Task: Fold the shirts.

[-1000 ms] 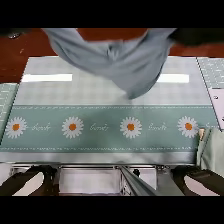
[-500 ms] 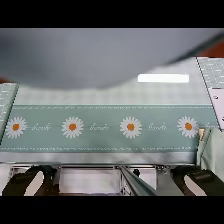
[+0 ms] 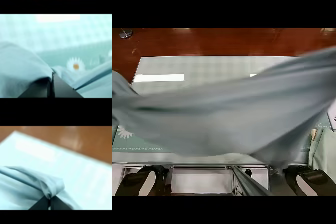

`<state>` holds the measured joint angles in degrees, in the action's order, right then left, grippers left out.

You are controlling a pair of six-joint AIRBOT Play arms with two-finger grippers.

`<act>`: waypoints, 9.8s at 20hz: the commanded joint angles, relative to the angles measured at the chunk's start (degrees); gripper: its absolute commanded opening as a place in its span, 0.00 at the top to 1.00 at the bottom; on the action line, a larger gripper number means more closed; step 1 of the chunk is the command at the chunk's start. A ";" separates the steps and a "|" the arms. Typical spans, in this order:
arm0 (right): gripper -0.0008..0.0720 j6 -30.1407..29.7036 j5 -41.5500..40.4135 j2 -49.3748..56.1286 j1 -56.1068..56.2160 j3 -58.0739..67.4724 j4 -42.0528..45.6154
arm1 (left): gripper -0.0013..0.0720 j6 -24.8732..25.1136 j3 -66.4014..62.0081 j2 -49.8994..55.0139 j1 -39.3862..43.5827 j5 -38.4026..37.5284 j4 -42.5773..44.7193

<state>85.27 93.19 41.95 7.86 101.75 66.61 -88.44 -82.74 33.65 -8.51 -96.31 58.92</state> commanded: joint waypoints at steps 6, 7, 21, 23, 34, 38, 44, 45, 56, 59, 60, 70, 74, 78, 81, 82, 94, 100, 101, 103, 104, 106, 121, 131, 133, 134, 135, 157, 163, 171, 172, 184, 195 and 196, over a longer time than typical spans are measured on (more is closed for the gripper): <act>0.95 1.70 -20.13 3.72 -0.31 -36.79 6.67 | 0.95 1.31 49.96 0.31 -0.02 21.68 -5.77; 0.95 1.73 -21.92 7.26 -1.42 -36.98 7.26 | 0.95 2.97 51.49 2.91 0.09 28.00 -8.35; 0.13 1.09 -27.98 52.39 -9.86 -10.56 -19.43 | 0.02 13.73 24.50 49.00 4.85 38.32 -22.45; 0.13 0.61 -19.26 52.02 -13.46 -7.39 -16.33 | 0.02 13.18 19.50 49.94 1.42 28.72 -14.69; 0.14 -8.31 -23.02 22.08 -39.15 -58.34 -13.66 | 0.02 32.92 49.79 41.05 -10.38 28.81 -26.64; 0.14 -15.08 -22.23 17.25 -39.10 -67.71 -22.67 | 0.02 33.79 51.95 41.20 -5.29 36.17 -28.15; 0.14 -14.75 -21.11 16.87 -39.10 -69.16 -19.93 | 0.03 33.79 51.82 41.88 9.99 42.03 -31.08; 0.14 -13.68 -20.94 16.87 -39.10 -69.16 -16.92 | 0.31 33.81 51.69 41.86 11.37 41.68 -31.01; 0.14 -6.34 -22.77 23.34 -23.12 -72.65 -10.51 | 0.95 33.81 51.12 41.86 11.65 39.26 -30.88; 0.14 -6.01 -25.35 26.58 -17.38 -71.32 -15.72 | 0.95 33.81 51.12 41.83 11.63 39.26 -30.91; 0.14 -5.97 -26.34 27.82 -15.56 -70.49 -17.11 | 0.95 33.81 51.10 41.83 11.63 39.26 -30.91; 0.95 -8.50 -20.72 30.42 -8.15 -41.18 -20.26 | 0.96 29.55 31.47 35.30 11.63 31.08 -30.91; 0.95 -3.32 -19.50 27.32 -8.15 -9.62 -13.94 | 0.96 24.15 6.25 28.98 9.60 31.12 -30.84; 0.95 -0.83 -16.17 23.78 -8.15 18.49 -6.99 | 0.96 16.04 -19.54 24.22 4.26 31.06 -20.70; 0.95 -1.11 -16.22 14.99 -8.15 20.96 -3.91 | 0.96 10.01 -30.36 18.82 0.28 31.04 -7.54; 0.95 -1.42 -15.58 12.02 -8.15 20.94 -2.51 | 0.96 9.03 -32.09 16.76 -0.70 31.04 -4.26; 0.95 1.27 -0.42 -3.19 -8.15 18.16 1.70 | 0.96 7.48 -31.67 3.96 -2.23 24.63 2.80; 0.95 0.61 -2.82 -2.97 -8.15 -8.02 -4.42 | 0.96 8.26 -14.73 10.10 -1.84 22.80 -4.37; 0.95 0.35 -5.11 -2.34 -8.15 -12.11 -3.76 | 0.96 8.26 -12.59 12.35 -1.22 23.15 -4.96; 0.95 -0.26 -10.51 0.94 -8.15 -18.78 -2.69 | 0.96 8.48 -10.03 18.16 0.72 24.83 -4.90; 0.95 -0.63 -12.96 3.39 -8.15 -20.70 -2.47 | 0.96 8.46 -9.68 21.77 1.90 25.73 -4.87; 0.95 -1.81 -16.55 10.58 -8.15 -21.73 -2.54 | 0.96 8.44 -9.68 28.74 4.50 28.39 -4.87; 0.13 3.69 -28.48 59.95 -15.65 1.22 -20.15 | 0.02 -0.79 -9.70 56.98 8.41 31.98 -4.72; 0.14 -1.64 -21.24 34.18 -36.24 -36.15 -1.03 | 0.02 6.36 26.10 40.35 -15.39 13.60 4.96; 0.14 -8.39 -28.15 23.74 -39.01 -51.65 -11.98 | 0.02 9.05 39.01 34.99 -23.04 17.09 -1.51; 0.14 -10.82 -29.05 18.78 -39.15 -57.77 -15.63 | 0.02 11.21 44.22 32.65 -26.21 18.58 -4.79; 0.14 -12.15 -29.09 14.69 -38.80 -62.53 -18.58 | 0.02 12.94 49.07 30.47 -28.83 19.65 -6.93; 0.14 -10.10 -27.85 4.26 -41.18 -70.18 -17.29 | 0.95 29.27 65.42 28.76 -18.91 32.57 -22.62; 0.14 -1.29 -26.58 8.39 -37.73 -74.20 -5.92 | 0.95 29.33 64.43 28.76 -18.97 32.46 -22.56; 0.14 -2.19 -31.63 27.76 -34.40 -65.90 -14.29 | 0.96 29.27 64.43 28.76 -18.97 32.89 -22.56; 0.14 -2.95 -31.69 29.92 -34.40 -65.24 -16.63 | 0.95 29.27 64.43 28.76 -18.97 32.89 -22.58; 0.95 -4.48 -21.03 40.72 -21.09 -39.26 -16.41 | 0.96 30.12 56.33 25.29 -19.15 29.88 -35.98; 0.95 -1.60 -12.79 18.23 -21.24 18.86 -1.60 | 0.96 22.91 -17.14 15.78 -20.41 30.84 -29.77; 0.95 -1.53 -11.28 14.82 -21.24 18.86 -1.51 | 0.96 22.77 -21.79 15.28 -20.39 29.09 -26.40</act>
<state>82.19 80.44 64.49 -13.56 114.78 62.39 -63.24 -88.01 50.00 -28.49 -64.60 24.32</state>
